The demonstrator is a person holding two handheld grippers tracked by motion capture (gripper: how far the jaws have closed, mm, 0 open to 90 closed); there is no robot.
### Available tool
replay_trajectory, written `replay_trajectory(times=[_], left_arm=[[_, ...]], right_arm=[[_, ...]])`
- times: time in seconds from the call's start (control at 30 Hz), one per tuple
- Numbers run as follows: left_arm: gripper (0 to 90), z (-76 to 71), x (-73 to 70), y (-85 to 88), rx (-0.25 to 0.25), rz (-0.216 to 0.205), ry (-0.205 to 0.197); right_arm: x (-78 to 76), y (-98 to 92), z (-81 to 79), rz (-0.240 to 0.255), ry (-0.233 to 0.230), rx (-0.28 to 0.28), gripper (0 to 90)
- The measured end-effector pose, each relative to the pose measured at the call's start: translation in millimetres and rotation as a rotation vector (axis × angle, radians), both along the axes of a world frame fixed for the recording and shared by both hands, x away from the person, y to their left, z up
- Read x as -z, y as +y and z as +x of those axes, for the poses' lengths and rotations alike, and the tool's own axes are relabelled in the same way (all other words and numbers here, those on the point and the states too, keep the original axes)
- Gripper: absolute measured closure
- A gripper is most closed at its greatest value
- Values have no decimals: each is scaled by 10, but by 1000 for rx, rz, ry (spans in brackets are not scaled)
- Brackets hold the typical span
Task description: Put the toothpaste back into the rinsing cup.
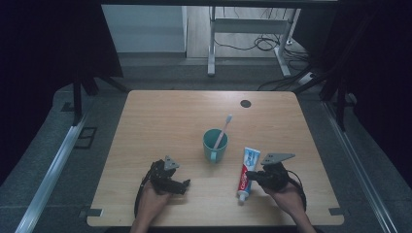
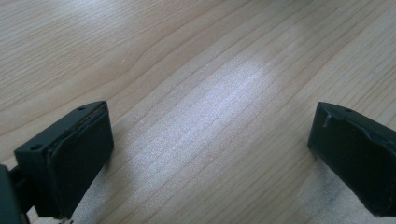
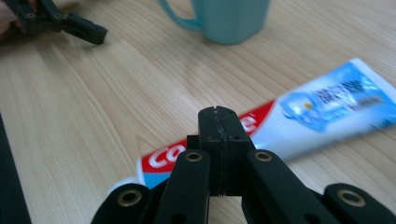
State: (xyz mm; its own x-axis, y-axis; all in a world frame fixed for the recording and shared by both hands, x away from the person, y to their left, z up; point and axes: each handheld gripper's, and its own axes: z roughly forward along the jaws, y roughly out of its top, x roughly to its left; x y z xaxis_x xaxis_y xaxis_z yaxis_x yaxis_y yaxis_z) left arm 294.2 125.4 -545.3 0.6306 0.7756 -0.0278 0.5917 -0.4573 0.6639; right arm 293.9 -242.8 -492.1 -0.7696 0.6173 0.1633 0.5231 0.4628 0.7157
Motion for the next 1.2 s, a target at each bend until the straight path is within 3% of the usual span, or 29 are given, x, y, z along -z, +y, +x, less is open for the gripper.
replay_trajectory(times=[0.5, 1.2], left_arm=[[2, 0, 0, 0, 0, 0, 0], [2, 1, 0, 1, 2, 1, -2]], right_arm=[[163, 328, 16, -46, 30, -63, 891], [221, 144, -39, -61, 49, -46, 873]])
